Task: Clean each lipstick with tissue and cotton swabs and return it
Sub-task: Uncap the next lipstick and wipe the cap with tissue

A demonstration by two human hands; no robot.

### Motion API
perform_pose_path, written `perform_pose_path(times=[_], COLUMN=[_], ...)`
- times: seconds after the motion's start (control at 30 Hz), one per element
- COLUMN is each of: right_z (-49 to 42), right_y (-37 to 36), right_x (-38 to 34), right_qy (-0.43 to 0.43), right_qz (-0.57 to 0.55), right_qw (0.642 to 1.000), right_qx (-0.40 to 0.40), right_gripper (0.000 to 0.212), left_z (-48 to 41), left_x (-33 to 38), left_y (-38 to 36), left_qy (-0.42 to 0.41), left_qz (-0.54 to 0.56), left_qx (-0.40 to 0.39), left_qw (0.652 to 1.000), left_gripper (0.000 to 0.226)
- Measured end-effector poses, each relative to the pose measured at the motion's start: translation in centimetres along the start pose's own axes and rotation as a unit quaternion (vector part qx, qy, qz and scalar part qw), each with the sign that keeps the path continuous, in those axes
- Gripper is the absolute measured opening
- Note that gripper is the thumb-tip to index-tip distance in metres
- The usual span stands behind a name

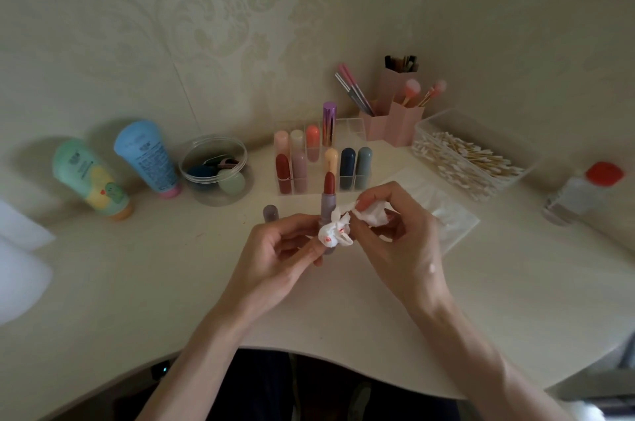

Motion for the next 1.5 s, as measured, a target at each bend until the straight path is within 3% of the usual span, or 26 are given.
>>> perform_pose_path(times=[0.17, 0.3, 0.47, 0.63, 0.77, 0.87, 1.17, 1.33, 1.4, 1.5], right_z=[0.1, 0.1, 0.0, -0.2, -0.3, -0.2, -0.2, -0.3, -0.3, -0.3], right_y=[-0.1, -0.7, -1.8, -1.8, -1.5, -1.9, -2.5, -2.5, -2.2, -1.6], right_x=[0.4, 0.7, 0.5, 1.3, 1.9, 1.9, 2.1, 2.0, 2.0, 2.1], right_qy=[-0.011, -0.020, -0.009, -0.020, -0.046, -0.051, -0.043, -0.035, -0.037, -0.050], right_qz=[0.017, -0.033, -0.064, -0.090, -0.133, -0.153, -0.119, -0.078, -0.091, -0.119], right_qw=[1.000, 0.999, 0.993, 0.992, 0.988, 0.984, 0.987, 0.993, 0.993, 0.990], right_qx=[0.001, -0.029, -0.097, -0.090, -0.066, -0.073, -0.100, -0.080, -0.069, -0.055], right_gripper=[0.030, 0.014, 0.029, 0.030, 0.023, 0.022, 0.019, 0.015, 0.013, 0.004], left_z=[0.0, -0.1, -0.1, 0.0, -0.3, -0.4, 0.4, 0.2, 0.3, 0.6], left_x=[0.2, 0.4, 0.3, 0.5, 0.5, 0.6, 1.9, 1.2, 1.3, 2.3], left_y=[-0.1, 0.2, 0.6, 0.2, -0.8, -0.4, 0.0, 0.1, 0.3, 0.5], left_qy=[-0.005, -0.010, -0.017, -0.034, -0.060, -0.065, -0.087, -0.060, -0.060, -0.081], left_qz=[-0.025, -0.028, -0.025, -0.061, -0.157, -0.179, -0.259, -0.209, -0.154, -0.174], left_qx=[-0.001, 0.013, 0.026, 0.007, -0.031, -0.006, 0.059, 0.059, 0.071, 0.096], left_qw=[1.000, 0.999, 0.999, 0.998, 0.985, 0.982, 0.960, 0.974, 0.984, 0.977], left_gripper=[0.028, 0.031, 0.025, 0.026, 0.023, 0.012, 0.029, 0.016, 0.025, 0.036])
Point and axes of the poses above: each hand's wrist, its own z-axis away from the middle knuckle, its own y-axis out of the back of the hand, x = y × z, the point moved 10 cm from there along -z, towards the middle knuckle, and after that the axes turned 10 degrees about -x, right-handed, at the moved point
